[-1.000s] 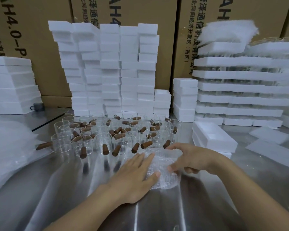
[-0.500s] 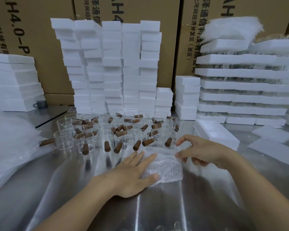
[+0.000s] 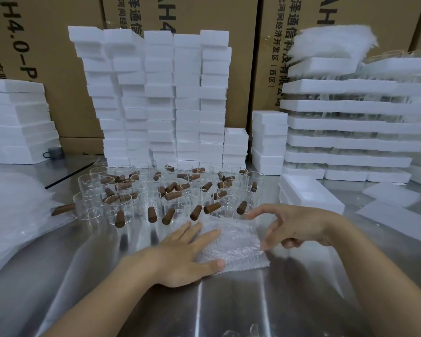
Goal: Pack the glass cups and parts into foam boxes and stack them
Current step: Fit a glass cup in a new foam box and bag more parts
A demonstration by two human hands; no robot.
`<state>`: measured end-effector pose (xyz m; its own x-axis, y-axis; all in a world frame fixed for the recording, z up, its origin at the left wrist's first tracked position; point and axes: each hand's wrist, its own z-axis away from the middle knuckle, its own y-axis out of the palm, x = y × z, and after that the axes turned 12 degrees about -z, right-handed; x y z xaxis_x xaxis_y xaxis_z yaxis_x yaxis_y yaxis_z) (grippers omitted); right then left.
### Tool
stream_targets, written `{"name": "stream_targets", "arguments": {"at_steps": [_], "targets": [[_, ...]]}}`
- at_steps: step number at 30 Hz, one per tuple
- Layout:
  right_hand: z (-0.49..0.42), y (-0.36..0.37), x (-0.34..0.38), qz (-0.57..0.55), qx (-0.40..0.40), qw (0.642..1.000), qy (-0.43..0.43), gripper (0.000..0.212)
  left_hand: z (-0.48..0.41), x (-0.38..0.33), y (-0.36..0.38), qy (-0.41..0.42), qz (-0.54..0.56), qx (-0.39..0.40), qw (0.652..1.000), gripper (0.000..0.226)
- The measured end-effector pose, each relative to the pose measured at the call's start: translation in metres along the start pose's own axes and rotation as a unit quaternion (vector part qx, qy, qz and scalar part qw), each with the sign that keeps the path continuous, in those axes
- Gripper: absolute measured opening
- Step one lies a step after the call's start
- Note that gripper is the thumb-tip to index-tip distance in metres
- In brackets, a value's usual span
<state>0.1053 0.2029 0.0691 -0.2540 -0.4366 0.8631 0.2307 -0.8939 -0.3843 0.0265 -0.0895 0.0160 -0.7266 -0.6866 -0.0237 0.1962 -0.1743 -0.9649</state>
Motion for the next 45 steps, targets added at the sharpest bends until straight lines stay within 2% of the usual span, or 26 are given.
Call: {"name": "stream_targets", "arguments": {"at_steps": [1, 3, 5, 6, 8, 10, 12, 17, 20, 24, 28, 30, 32, 35, 40, 42, 45], "targets": [[-0.002, 0.0, -0.001, -0.002, -0.034, 0.999, -0.01, 0.058, 0.002, 0.0, -0.003, 0.001, 0.009, -0.022, 1.0, 0.085], [-0.011, 0.005, -0.003, -0.021, -0.124, 0.991, -0.052, 0.041, 0.006, -0.002, -0.008, -0.002, 0.039, -0.126, 0.991, 0.082], [-0.025, 0.014, -0.005, -0.031, -0.218, 0.969, -0.111, 0.027, 0.006, -0.008, -0.01, 0.005, 0.054, -0.222, 0.974, 0.072], [-0.033, 0.02, -0.007, -0.028, -0.256, 0.956, -0.141, 0.024, 0.004, -0.011, -0.009, 0.013, 0.051, -0.235, 0.971, 0.067], [-0.045, 0.031, -0.013, -0.002, -0.284, 0.941, -0.183, 0.027, 0.001, -0.015, -0.002, 0.035, 0.03, -0.182, 0.982, 0.062], [-0.053, 0.036, -0.019, 0.041, -0.266, 0.944, -0.193, 0.032, -0.002, -0.016, 0.006, 0.055, -0.002, -0.082, 0.995, 0.062], [-0.058, 0.037, -0.024, 0.065, -0.258, 0.946, -0.188, 0.03, -0.004, -0.013, 0.008, 0.061, -0.007, -0.046, 0.997, 0.063], [-0.062, 0.032, -0.029, 0.044, -0.325, 0.927, -0.182, 0.005, -0.001, -0.003, -0.003, 0.048, -0.015, -0.099, 0.994, 0.063], [-0.063, 0.028, -0.032, 0.067, -0.373, 0.91, -0.167, 0.011, 0.002, -0.004, -0.007, 0.05, -0.012, -0.165, 0.985, 0.059], [-0.064, 0.021, -0.031, 0.02, -0.433, 0.884, -0.173, 0.018, 0.001, -0.016, -0.01, 0.089, 0.123, -0.287, 0.946, 0.045], [-0.057, 0.016, -0.026, -0.007, -0.474, 0.861, -0.185, 0.02, -0.015, -0.03, -0.038, 0.074, 0.211, -0.316, 0.922, 0.018], [-0.052, 0.017, -0.022, -0.014, -0.489, 0.848, -0.206, 0.02, -0.025, -0.035, -0.051, 0.049, 0.233, -0.324, 0.916, 0.014], [-0.046, 0.019, -0.016, -0.02, -0.503, 0.83, -0.239, 0.019, -0.035, -0.041, -0.056, 0.022, 0.311, -0.343, 0.886, 0.016], [-0.037, 0.026, -0.005, -0.035, -0.505, 0.802, -0.316, 0.02, -0.046, -0.046, -0.052, -0.019, 0.447, -0.365, 0.816, 0.019], [-0.028, 0.045, 0.017, -0.084, -0.464, 0.774, -0.423, 0.019, -0.045, -0.045, -0.046, -0.02, 0.603, -0.323, 0.729, 0.037], [-0.027, 0.052, 0.021, -0.118, -0.437, 0.768, -0.453, 0.022, -0.04, -0.044, -0.047, -0.009, 0.636, -0.317, 0.704, 0.043], [-0.025, 0.057, 0.026, -0.144, -0.411, 0.761, -0.48, 0.028, -0.033, -0.042, -0.049, 0.017, 0.655, -0.33, 0.68, 0.039]]}}
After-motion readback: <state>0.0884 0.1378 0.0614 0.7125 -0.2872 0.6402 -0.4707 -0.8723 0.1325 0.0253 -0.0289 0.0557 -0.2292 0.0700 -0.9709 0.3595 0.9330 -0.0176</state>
